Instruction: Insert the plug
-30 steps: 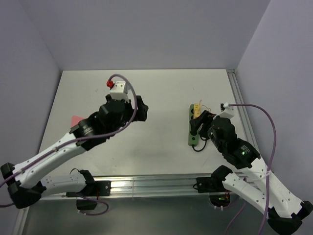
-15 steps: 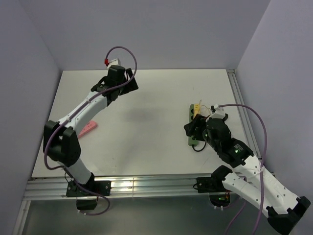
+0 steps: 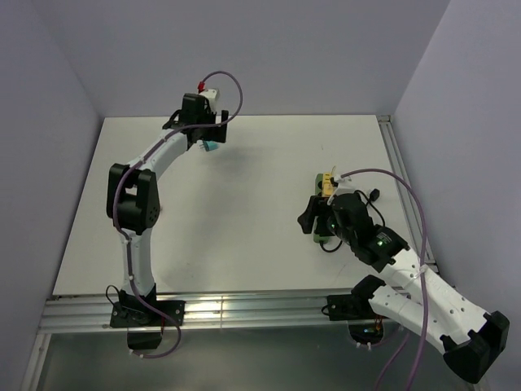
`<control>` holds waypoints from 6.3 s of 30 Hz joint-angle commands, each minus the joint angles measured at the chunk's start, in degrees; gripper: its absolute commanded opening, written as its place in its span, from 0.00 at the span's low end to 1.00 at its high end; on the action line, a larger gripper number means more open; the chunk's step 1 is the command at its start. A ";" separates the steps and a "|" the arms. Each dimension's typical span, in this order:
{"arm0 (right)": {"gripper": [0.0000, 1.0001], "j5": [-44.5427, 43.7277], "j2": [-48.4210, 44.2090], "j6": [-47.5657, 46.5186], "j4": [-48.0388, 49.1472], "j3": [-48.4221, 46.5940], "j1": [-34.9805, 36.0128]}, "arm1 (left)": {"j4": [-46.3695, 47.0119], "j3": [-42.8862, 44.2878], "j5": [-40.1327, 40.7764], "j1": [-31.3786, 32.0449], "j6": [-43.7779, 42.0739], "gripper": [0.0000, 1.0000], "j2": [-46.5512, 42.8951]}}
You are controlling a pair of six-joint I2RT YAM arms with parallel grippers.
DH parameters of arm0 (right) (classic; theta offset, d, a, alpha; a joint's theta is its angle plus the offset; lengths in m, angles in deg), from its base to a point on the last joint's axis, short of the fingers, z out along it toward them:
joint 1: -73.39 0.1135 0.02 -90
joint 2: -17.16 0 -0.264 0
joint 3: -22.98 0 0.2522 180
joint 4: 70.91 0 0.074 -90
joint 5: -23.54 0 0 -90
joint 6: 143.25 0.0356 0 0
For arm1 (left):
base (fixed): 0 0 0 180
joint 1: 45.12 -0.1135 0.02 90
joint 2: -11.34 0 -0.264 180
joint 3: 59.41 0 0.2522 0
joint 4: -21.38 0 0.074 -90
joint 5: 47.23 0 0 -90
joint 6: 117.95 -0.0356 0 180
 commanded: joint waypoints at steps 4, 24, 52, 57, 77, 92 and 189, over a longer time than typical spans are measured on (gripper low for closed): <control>0.74 3.99 -1.81 -2.93 3.75 -0.03 0.13 | 7.03 -4.48 -5.81 -1.85 -24.26 0.99 -0.12; 0.74 4.52 1.79 -3.63 3.57 -0.56 0.13 | 15.65 -3.53 -19.70 -6.51 -32.27 0.96 8.67; 0.73 5.05 1.44 -2.66 2.87 -0.56 0.13 | 16.18 -1.86 -13.64 -6.33 -28.23 0.84 13.07; 0.73 5.13 2.32 -2.92 3.04 -0.47 0.13 | 16.70 -0.46 -12.40 -6.33 -27.27 0.89 14.03; 0.73 4.96 1.97 -1.61 2.34 -0.91 0.05 | 13.63 2.01 -11.53 -6.16 -25.25 0.09 16.06; 0.74 7.24 -1.46 11.92 3.13 -1.96 0.13 | 11.34 -2.90 -7.11 -6.33 7.26 0.00 -10.64; 0.00 17.80 28.60 30.56 15.17 -28.08 29.05 | 9.50 -62.06 -43.78 15.55 -0.02 0.63 -91.08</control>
